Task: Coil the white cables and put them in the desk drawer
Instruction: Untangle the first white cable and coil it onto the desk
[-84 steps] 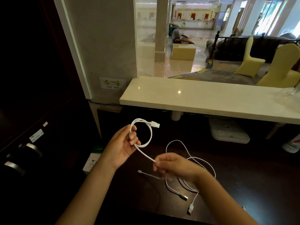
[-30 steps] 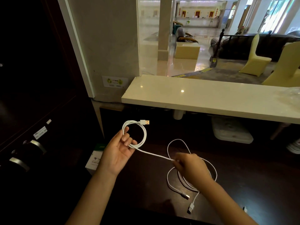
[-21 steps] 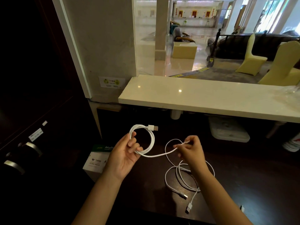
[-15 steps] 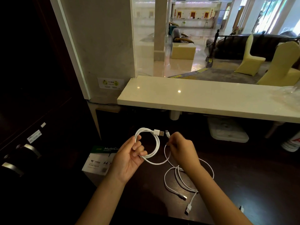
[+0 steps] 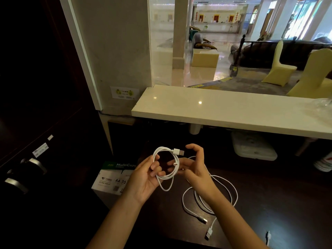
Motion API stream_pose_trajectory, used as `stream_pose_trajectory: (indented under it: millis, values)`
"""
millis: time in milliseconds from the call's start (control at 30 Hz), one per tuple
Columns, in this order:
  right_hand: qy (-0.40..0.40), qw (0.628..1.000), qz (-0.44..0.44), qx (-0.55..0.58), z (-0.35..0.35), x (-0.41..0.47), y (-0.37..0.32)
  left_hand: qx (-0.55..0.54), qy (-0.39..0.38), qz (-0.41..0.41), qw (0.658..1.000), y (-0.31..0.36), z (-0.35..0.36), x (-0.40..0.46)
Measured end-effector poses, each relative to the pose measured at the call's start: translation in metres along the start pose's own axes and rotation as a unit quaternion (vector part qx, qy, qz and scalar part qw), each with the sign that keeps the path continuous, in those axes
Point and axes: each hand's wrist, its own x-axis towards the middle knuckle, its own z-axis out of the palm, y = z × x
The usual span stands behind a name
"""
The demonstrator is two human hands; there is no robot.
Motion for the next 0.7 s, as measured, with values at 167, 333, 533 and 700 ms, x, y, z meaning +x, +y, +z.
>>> stream_pose_trajectory:
  millis: [167, 333, 533, 700]
  values:
    - [0.04, 0.983, -0.062, -0.169, 0.002, 0.002, 0.012, 0.043, 0.014, 0.02, 0.999, -0.004, 0.005, -0.002]
    - [0.23, 0.902, -0.15, -0.333, 0.001, 0.003, 0.023, 0.12, 0.013, 0.046, 0.992, -0.009, 0.008, -0.006]
    - [0.226, 0.87, -0.223, -0.377, 0.004, 0.015, -0.016, 0.231, -0.012, 0.053, 0.971, -0.019, 0.014, -0.014]
    - [0.222, 0.97, -0.018, -0.098, -0.023, 0.032, -0.046, 0.189, -0.045, 0.022, 0.981, -0.01, 0.014, -0.02]
